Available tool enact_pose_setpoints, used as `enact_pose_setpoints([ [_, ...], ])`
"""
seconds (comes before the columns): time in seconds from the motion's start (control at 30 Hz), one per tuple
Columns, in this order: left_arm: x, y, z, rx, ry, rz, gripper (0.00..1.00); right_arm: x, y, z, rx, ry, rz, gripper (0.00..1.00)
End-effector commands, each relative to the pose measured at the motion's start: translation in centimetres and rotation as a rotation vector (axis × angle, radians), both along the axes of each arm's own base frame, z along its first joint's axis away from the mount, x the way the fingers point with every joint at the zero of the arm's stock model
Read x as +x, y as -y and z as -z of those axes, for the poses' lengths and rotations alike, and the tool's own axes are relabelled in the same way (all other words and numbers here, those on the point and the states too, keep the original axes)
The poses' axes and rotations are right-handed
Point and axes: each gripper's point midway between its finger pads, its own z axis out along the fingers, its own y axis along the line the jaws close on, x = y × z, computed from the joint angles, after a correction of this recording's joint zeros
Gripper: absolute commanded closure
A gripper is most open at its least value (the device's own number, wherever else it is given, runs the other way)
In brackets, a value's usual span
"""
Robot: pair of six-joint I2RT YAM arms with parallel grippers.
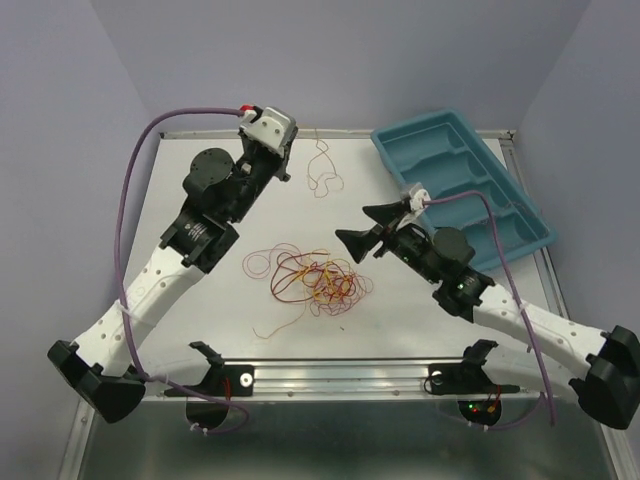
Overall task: Untangle the cables
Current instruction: Untie the cable.
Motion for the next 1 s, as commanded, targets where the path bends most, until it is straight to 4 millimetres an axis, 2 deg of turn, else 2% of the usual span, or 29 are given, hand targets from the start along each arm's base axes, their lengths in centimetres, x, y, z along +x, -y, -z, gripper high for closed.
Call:
enact_pose_setpoints([
  [0.0, -1.1, 3.3, -1.4, -0.054, 0.062, 0.177, 1.00, 0.6, 4.8, -1.9, 0.086, 0.053, 0.219, 0.00],
  [0.03, -0.7, 3.9, -1.2, -0.043, 0.060, 0.190, 1.00, 0.6, 5.8, -2.3, 0.106, 0.060, 0.261, 0.00],
  [0.07, 0.5, 5.2, 0.3, -0.018, 0.031, 0.204, 1.00, 0.6, 6.8, -2.4, 0.119, 0.061, 0.297, 0.00],
  [0.1, 1.0, 5.8, 0.7, -0.006, 0.025, 0.215, 1.00, 0.6, 8.7, -2.7, 0.149, 0.060, 0.377, 0.00],
  [0.13, 1.3, 6.3, 0.1, -0.008, 0.034, 0.221, 1.00, 0.7, 9.7, -2.7, 0.167, 0.053, 0.422, 0.00],
  [0.17, 2.2, 7.2, 1.0, 0.005, 0.015, 0.227, 1.00, 1.1, 11.3, -2.5, 0.186, 0.039, 0.508, 0.00],
  [0.2, 2.7, 7.6, 1.0, 0.008, 0.014, 0.231, 1.00, 1.1, 12.4, -2.5, 0.203, 0.026, 0.551, 0.00],
  [0.23, 2.8, 8.0, 0.0, 0.001, 0.031, 0.243, 1.00, 1.3, 13.2, -2.2, 0.206, 0.014, 0.598, 0.00],
  [0.27, 3.5, 8.9, 0.7, 0.013, 0.021, 0.259, 1.00, 1.5, 14.6, -2.0, 0.222, 0.000, 0.673, 0.00],
  [0.4, 4.3, 11.2, -0.3, 0.006, 0.037, 0.329, 1.00, 1.7, 17.6, -1.3, 0.244, -0.031, 0.835, 0.00],
  [0.63, 5.7, 14.8, -2.9, -0.016, 0.049, 0.439, 1.00, 1.2, 19.9, -1.0, 0.265, -0.042, 0.932, 0.00],
  [0.7, 5.8, 15.2, -3.6, -0.024, 0.061, 0.452, 1.00, 1.0, 20.4, -1.0, 0.274, -0.043, 0.951, 0.00],
  [0.73, 5.6, 15.2, -5.1, -0.041, 0.089, 0.454, 1.00, 0.9, 20.6, -1.1, 0.283, -0.042, 0.960, 0.00],
  [0.8, 6.3, 15.7, -5.5, -0.052, 0.088, 0.454, 1.00, 0.7, 21.4, -1.0, 0.296, -0.046, 0.990, 0.00],
  [0.83, 6.1, 15.5, -7.2, -0.074, 0.119, 0.454, 1.00, 0.5, 21.8, -0.9, 0.303, -0.049, 1.007, 0.00],
  [0.9, 6.7, 16.2, -7.3, -0.084, 0.112, 0.466, 1.00, 0.3, 23.0, -0.7, 0.327, -0.065, 1.078, 0.00],
  [0.93, 6.3, 16.2, -8.5, -0.095, 0.138, 0.474, 1.00, 0.2, 23.5, -0.5, 0.334, -0.071, 1.106, 0.00],
  [0.97, 6.7, 16.9, -8.1, -0.093, 0.138, 0.495, 1.00, 0.1, 23.9, -0.4, 0.344, -0.078, 1.133, 0.00],
])
